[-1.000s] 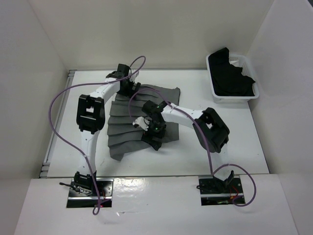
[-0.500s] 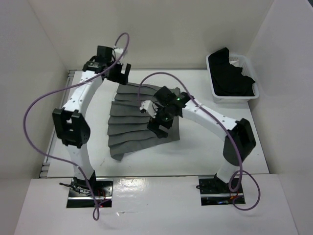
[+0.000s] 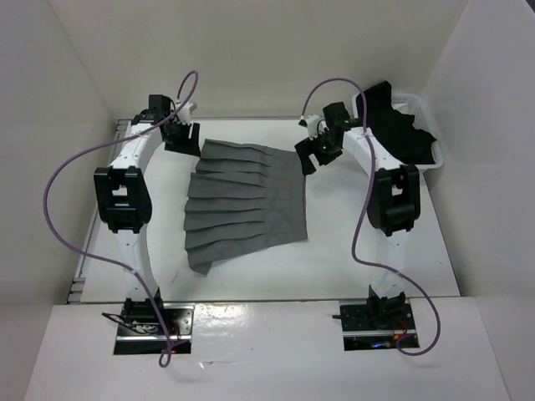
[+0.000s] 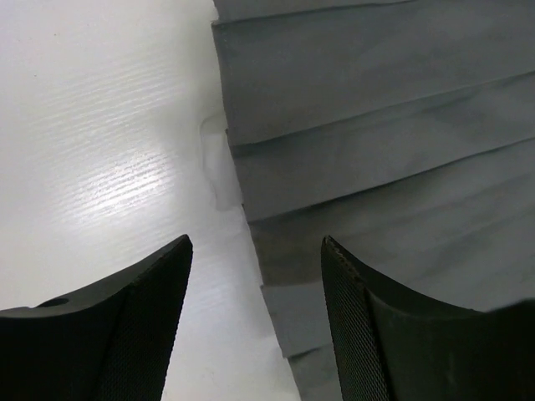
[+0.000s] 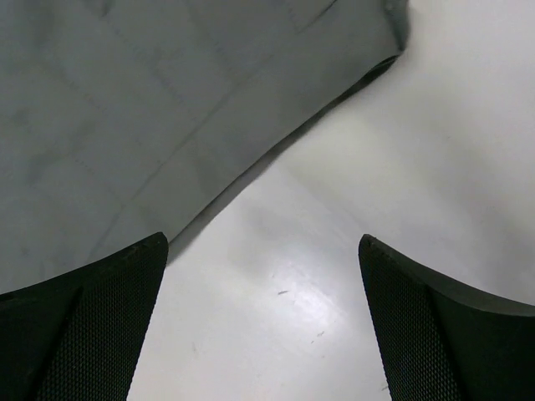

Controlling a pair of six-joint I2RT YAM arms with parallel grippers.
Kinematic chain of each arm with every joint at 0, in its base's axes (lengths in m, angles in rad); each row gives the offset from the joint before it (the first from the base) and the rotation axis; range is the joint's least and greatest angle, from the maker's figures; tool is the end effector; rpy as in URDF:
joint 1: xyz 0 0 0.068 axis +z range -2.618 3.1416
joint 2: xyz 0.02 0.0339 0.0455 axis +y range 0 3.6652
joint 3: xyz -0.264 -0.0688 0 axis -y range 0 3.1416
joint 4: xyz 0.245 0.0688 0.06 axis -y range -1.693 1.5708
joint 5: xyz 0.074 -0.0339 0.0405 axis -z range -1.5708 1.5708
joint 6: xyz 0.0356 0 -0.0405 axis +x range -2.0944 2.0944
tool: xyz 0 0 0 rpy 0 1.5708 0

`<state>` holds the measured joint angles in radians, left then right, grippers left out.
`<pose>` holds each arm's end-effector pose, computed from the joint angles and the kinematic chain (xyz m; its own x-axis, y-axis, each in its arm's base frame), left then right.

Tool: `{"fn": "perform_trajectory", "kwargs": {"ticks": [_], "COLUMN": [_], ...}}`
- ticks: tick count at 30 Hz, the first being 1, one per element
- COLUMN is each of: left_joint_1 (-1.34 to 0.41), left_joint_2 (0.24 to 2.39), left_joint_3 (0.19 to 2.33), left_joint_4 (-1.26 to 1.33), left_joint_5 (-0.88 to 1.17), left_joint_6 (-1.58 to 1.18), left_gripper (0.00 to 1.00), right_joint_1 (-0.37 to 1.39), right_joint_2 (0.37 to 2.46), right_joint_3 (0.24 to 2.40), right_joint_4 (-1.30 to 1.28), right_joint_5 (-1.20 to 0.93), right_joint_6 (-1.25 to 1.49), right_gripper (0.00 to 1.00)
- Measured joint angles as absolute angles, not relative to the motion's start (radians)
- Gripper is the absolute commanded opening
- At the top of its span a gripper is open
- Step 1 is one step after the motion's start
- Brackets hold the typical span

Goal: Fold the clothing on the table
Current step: Fold the skirt

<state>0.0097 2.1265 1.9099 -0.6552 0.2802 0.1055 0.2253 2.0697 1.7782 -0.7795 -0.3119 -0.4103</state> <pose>0.4811 -0.0052 0.2609 -0.7434 0.0940 -0.6622 0.2483 0.9581 -0.1428 0.4361 0.1112 0.2377 -0.6425 -0.5367 -0.5469 -0.6677 0.7424 0.0558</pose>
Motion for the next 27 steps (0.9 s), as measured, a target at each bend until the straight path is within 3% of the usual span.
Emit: {"fn": "perform_trajectory", "kwargs": {"ticks": [10,22,27], "left_joint_1": [0.056,0.065,0.065], "left_joint_2": [2.277,2.526,2.684], "left_joint_3": [2.138,2.387,2.666], "left_joint_4": [-0.695,-0.767,-0.886], "left_joint_5": [0.455,0.522,0.528], "left_joint_6": [0.147,0.155,0.154], "left_gripper": [0.72,0.76,0.72], "right_joint_1": [0.217,0.171,0.155], "right_joint_2": [2.225,2.291,2.299], "right_joint_3": [1.953,1.966,1.966], "right_joint_4": [-0.753,-0.703,-0.686], "right_joint_5": [-0.403,-0.426,-0.426], "right_joint_6": [-0.382,-0.352,-0.344], "right_gripper": [0.99,0.99,0.99]}}
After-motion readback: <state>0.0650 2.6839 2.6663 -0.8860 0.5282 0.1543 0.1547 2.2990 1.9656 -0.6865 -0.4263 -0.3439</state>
